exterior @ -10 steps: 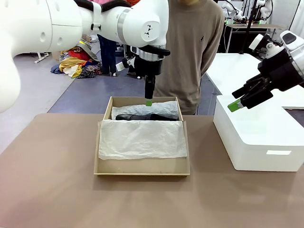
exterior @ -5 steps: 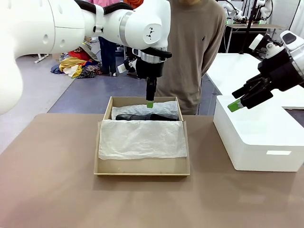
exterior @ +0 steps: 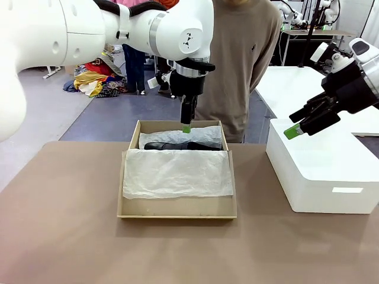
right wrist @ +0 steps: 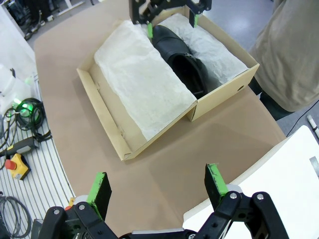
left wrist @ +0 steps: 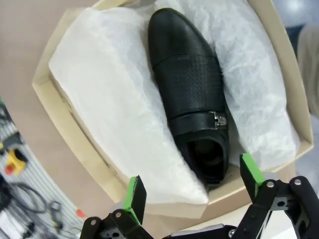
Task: Pack the shoes into the box.
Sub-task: Close the Shoes Box.
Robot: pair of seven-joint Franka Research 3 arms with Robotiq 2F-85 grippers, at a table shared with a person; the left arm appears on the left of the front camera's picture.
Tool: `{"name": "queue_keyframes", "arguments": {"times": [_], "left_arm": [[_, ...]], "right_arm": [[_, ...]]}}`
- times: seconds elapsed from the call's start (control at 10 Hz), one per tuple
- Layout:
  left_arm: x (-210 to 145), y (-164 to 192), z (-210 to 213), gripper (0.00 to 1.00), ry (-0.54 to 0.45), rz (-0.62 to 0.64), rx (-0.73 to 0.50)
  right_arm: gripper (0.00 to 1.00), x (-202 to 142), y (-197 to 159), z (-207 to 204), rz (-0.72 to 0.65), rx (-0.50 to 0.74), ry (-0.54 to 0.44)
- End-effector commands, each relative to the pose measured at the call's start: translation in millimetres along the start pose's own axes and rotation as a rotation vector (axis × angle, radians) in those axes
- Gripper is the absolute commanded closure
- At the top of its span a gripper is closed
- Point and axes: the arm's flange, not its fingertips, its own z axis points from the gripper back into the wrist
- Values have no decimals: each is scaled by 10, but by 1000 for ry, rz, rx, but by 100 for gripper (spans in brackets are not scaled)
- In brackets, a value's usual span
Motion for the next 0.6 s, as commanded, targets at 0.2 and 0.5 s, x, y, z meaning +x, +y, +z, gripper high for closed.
{"name": "queue_keyframes", "arguments": {"times": [0.2, 0.5], "left_arm": [[491, 386, 303, 0, -3, -486, 47], [953, 555, 500, 0, 58, -832, 76]], "right_arm": [[0, 4, -9, -2, 5, 13, -17], [0, 4, -9, -2, 5, 13, -17]]}}
